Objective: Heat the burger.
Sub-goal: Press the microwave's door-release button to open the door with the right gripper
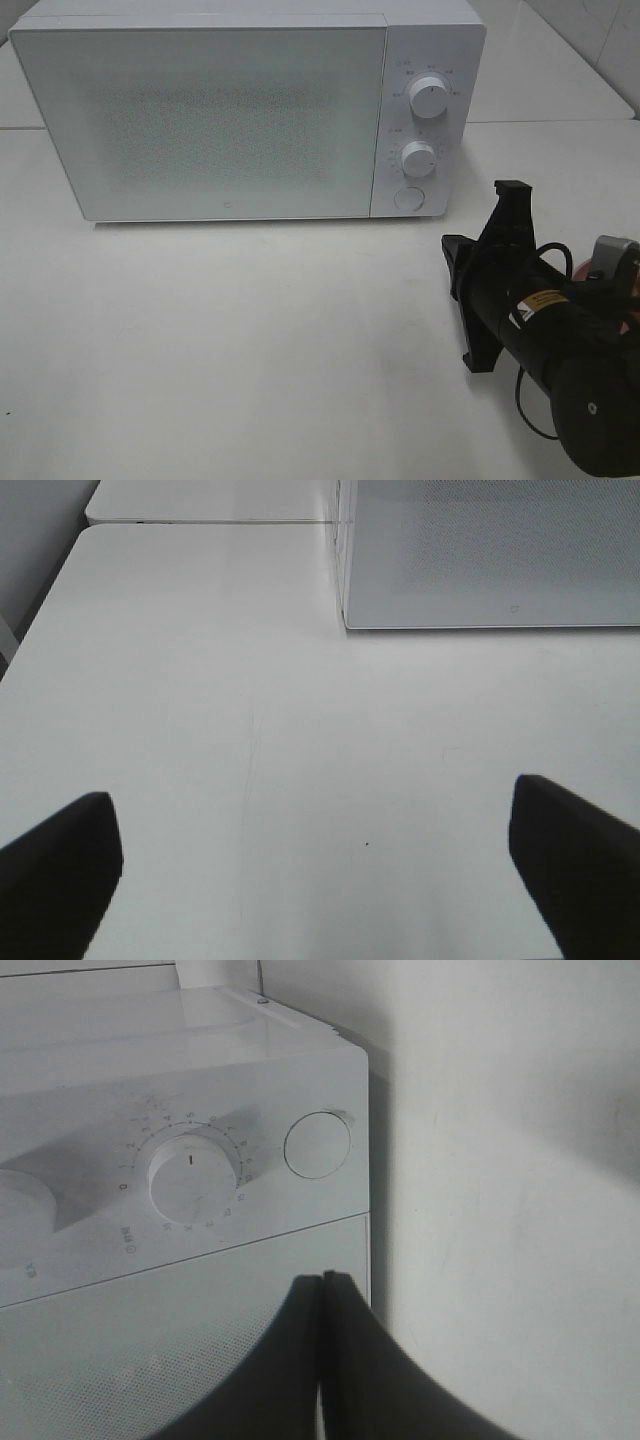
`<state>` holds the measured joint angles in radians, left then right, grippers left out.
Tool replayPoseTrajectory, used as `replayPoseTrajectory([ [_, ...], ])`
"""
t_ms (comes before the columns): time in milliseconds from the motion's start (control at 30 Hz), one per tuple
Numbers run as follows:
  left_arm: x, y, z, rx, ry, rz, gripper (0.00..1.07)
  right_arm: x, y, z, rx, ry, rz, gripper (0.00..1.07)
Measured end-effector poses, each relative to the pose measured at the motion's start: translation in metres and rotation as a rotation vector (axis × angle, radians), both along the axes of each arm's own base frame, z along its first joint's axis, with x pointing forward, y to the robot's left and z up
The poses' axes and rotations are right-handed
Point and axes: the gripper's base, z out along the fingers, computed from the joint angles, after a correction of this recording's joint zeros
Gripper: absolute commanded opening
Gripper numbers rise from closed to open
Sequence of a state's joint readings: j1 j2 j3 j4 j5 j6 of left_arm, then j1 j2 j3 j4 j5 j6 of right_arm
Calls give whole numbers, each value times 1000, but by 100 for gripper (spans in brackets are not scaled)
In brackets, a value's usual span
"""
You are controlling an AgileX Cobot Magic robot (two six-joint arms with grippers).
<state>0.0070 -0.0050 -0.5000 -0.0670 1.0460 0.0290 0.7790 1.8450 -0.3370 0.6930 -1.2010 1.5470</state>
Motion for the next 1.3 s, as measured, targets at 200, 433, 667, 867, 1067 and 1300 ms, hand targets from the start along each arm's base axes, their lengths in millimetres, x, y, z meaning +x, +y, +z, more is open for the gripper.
replayPoseTrajectory([
  [200, 0, 0, 0, 0, 0, 0, 100, 10, 5, -1, 9, 24, -10, 0],
  [433, 0, 0, 0, 0, 0, 0, 100, 27, 8, -11, -3, 64, -11, 0],
  [667, 0, 0, 0, 0, 0, 0, 100, 47, 12, -17, -6, 78, -5, 0],
  [867, 0, 0, 0, 0, 0, 0, 100, 70, 19, -20, -4, 98, 25, 0],
  [1067, 0, 0, 0, 0, 0, 0, 100, 88, 16, -19, -24, 98, 23, 0],
  [1300, 0, 0, 0, 0, 0, 0, 100, 102, 17, -29, -41, 110, 16, 0],
])
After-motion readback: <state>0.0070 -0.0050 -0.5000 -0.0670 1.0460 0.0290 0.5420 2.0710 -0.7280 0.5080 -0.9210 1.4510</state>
